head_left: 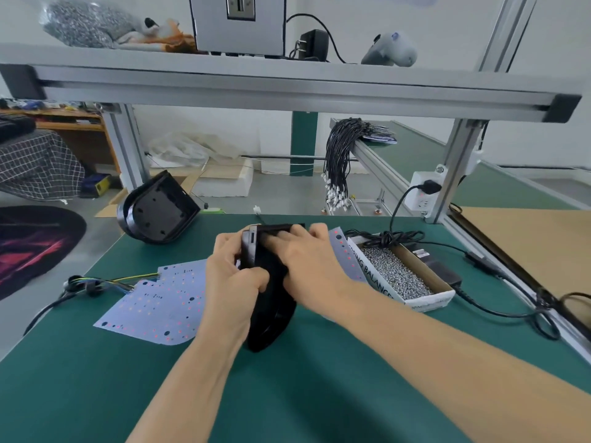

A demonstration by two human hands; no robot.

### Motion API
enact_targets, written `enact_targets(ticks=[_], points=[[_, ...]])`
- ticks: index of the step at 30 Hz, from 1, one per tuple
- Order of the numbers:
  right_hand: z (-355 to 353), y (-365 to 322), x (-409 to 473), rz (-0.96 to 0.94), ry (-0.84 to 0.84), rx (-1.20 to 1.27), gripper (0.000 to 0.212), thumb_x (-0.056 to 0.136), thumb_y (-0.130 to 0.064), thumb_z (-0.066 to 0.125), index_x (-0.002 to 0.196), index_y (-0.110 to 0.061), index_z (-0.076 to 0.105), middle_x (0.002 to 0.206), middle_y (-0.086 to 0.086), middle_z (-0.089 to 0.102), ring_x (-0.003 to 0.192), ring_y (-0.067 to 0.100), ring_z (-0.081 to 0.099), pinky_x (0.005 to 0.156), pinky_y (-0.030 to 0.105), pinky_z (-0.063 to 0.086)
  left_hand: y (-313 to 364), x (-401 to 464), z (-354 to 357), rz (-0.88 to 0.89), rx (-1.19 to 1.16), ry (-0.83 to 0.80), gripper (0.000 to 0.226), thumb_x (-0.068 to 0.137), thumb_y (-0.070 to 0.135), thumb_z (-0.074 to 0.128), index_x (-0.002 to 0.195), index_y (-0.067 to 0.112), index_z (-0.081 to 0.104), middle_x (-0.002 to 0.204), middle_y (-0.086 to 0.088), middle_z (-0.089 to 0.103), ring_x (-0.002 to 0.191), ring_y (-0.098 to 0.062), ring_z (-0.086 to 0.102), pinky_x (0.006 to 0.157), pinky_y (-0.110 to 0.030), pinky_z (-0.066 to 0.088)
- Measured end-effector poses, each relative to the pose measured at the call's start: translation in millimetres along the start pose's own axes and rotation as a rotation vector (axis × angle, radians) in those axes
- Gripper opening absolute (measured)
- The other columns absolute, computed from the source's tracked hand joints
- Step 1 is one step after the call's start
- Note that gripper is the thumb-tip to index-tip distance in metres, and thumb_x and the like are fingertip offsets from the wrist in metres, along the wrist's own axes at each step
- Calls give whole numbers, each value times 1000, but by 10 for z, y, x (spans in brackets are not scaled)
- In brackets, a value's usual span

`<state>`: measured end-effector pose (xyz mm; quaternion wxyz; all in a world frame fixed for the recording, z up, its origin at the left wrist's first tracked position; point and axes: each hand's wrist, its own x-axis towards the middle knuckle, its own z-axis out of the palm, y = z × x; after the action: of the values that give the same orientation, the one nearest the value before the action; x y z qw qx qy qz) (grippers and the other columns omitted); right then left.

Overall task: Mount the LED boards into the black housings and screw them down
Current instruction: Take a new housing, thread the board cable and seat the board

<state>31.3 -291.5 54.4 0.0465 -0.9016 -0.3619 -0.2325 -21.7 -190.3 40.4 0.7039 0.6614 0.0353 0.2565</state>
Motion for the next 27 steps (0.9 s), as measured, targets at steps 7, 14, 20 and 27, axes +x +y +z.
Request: enact_targets(ticks=[7, 14, 20, 27], points=[[95, -106, -19, 104, 200, 98, 28, 86, -21, 50, 108, -16, 67, 88, 3, 65, 87, 27, 59, 84, 35, 25, 8, 74, -12, -176, -170, 18, 53, 50, -20, 50, 93, 5, 66, 88, -15, 55, 78, -23, 53, 64, -29, 45], [59, 94, -56, 163, 509, 122, 9, 85, -20, 67, 83, -12, 72, 75, 0, 68, 72, 24, 63, 93, 34, 33, 62, 99, 50, -261, -265, 42, 41, 58, -25, 39, 79, 2, 61, 69, -11, 53, 63, -21, 47, 52, -22, 43], [30, -23, 15, 234, 495, -58, 18, 61, -7, 72, 57, -14, 56, 62, 1, 51, 62, 25, 51, 66, 32, 24, 31, -30, 181, -194, -218, 14, 37, 39, -7, 45, 75, 1, 53, 73, -9, 40, 68, -21, 34, 55, -29, 27], [-231, -34, -126, -49, 39, -48, 37, 84, -15, 53, 120, -22, 60, 121, 0, 57, 116, 22, 50, 110, 47, 1, -57, 167, 4, -352, -278, 105, 45, 60, -22, 39, 78, 11, 63, 66, -11, 57, 61, -24, 49, 54, -27, 41]])
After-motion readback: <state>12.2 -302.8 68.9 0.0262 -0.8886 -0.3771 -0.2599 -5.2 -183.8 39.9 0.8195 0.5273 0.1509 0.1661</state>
